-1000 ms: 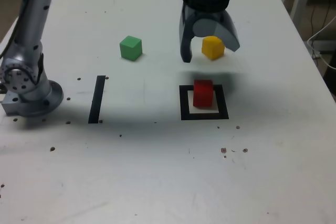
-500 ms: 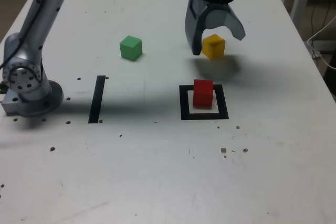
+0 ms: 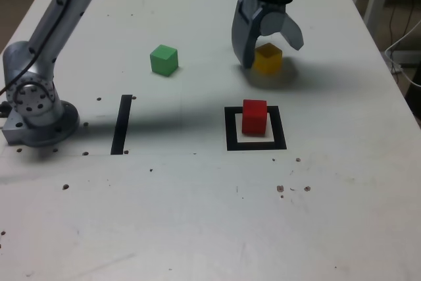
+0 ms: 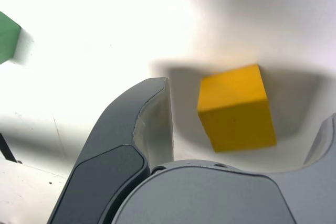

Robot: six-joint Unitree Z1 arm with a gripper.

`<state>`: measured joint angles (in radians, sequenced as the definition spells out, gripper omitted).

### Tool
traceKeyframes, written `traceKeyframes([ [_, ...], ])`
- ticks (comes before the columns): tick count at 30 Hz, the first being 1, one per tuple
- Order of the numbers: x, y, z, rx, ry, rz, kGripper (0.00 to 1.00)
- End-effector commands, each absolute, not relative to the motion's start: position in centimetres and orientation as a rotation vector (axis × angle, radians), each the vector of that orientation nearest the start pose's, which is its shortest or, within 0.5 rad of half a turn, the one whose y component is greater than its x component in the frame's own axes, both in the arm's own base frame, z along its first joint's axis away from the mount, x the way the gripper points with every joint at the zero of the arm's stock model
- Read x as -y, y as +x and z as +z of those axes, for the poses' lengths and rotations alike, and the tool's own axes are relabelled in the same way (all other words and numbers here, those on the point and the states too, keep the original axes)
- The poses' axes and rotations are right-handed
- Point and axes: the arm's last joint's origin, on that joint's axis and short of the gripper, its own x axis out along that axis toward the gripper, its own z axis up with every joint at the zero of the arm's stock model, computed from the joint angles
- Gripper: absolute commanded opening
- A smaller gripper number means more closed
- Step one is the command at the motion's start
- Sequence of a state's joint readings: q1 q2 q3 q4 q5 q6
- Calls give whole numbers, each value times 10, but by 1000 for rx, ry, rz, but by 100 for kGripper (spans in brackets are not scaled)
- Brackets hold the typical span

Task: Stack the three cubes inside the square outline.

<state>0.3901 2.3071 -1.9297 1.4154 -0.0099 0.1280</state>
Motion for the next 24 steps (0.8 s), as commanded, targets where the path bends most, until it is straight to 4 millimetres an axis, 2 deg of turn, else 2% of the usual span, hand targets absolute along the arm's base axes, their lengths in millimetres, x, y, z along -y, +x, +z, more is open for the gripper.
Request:
traceKeyframes([
  [1, -166, 401, 216, -1785, -273, 150, 79],
  [4, -167, 401, 214, -1792, -276, 139, 66],
  [8, -167, 403, 213, -1787, -266, 124, 44],
  [11, -167, 403, 213, -1783, -256, 113, 32],
  [24, -166, 402, 213, -1790, -253, 105, 31],
])
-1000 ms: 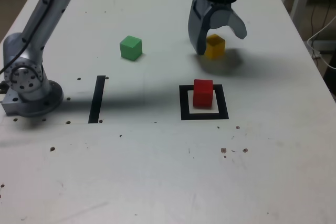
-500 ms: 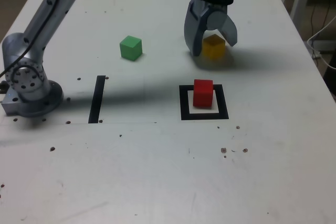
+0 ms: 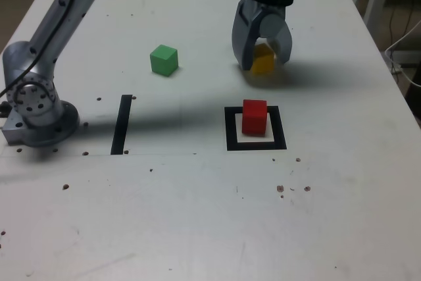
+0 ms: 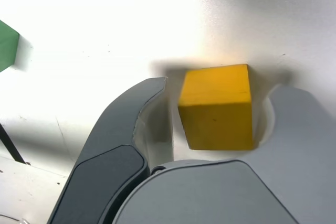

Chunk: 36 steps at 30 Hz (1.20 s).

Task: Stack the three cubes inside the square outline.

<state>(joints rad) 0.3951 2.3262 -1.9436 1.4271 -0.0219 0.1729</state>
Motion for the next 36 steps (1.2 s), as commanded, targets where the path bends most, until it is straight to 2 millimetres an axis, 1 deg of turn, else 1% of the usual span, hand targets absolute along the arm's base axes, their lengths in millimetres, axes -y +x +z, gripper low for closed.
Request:
traceKeyframes([
  [1, -166, 402, 213, -1791, -253, 105, 31],
  [13, -163, 399, 216, -1801, -240, 105, 31],
  [19, -152, 396, 229, -1791, -185, 103, 31],
  [24, -130, 391, 249, -1778, -113, 81, 31],
  [27, -111, 387, 261, -1773, -71, 52, 31],
  [36, -60, 375, 287, -1776, 20, -45, 31],
])
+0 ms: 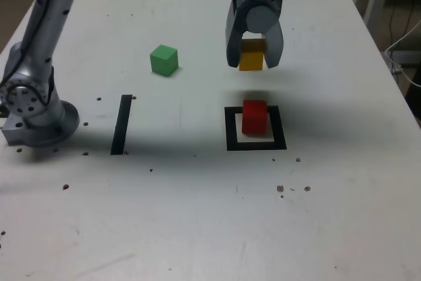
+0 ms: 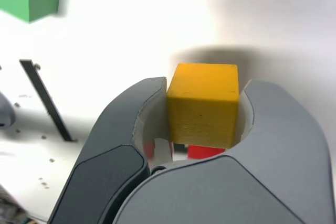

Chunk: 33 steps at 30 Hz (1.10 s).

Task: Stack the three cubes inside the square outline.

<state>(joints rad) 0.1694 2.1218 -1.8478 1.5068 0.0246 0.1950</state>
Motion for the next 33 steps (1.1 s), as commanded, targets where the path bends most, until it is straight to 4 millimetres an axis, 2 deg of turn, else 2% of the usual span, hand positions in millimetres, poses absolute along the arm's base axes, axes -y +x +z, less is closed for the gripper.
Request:
traceKeyframes([
  [1, -55, 373, 290, -1776, 26, -54, 31],
  [7, -29, 368, 301, -1777, 54, -88, 31],
  [16, 3, 370, 299, -1786, 82, -113, 31],
  [33, 8, 386, 272, -1831, 65, -118, 31],
])
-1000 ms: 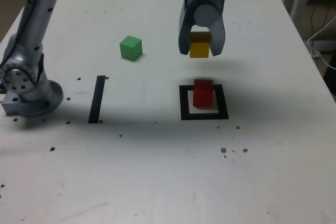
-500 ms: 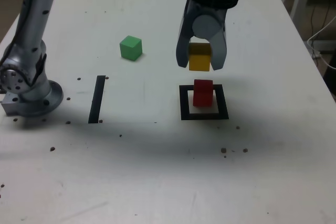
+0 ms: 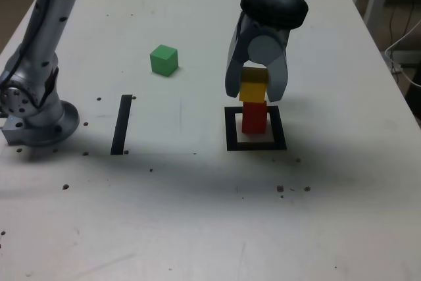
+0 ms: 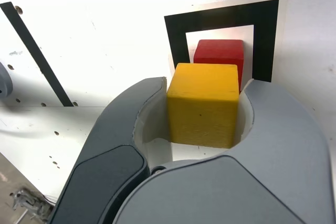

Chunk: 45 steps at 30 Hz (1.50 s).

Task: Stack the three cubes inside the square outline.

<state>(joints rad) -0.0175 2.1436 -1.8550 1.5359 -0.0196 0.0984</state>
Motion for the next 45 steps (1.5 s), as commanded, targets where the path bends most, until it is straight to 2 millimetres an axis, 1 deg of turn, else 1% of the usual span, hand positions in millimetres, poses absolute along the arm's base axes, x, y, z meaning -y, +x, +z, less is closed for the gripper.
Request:
traceKeyframes([
  [1, 9, 386, 271, -1833, 65, -118, 31],
  [15, 9, 390, 259, -1845, 58, -129, 31],
  [25, 9, 392, 254, -1837, 57, -135, 32],
  [26, 8, 392, 253, -1836, 57, -137, 34],
  [28, 7, 392, 251, -1837, 56, -140, 42],
  [32, 5, 392, 248, -1838, 55, -148, 71],
  [34, 4, 391, 247, -1836, 55, -153, 82],
  [36, 4, 391, 247, -1833, 56, -155, 85],
  [41, 3, 390, 249, -1827, 56, -153, 86],
  [45, 0, 382, 255, -1819, 58, -138, 89],
])
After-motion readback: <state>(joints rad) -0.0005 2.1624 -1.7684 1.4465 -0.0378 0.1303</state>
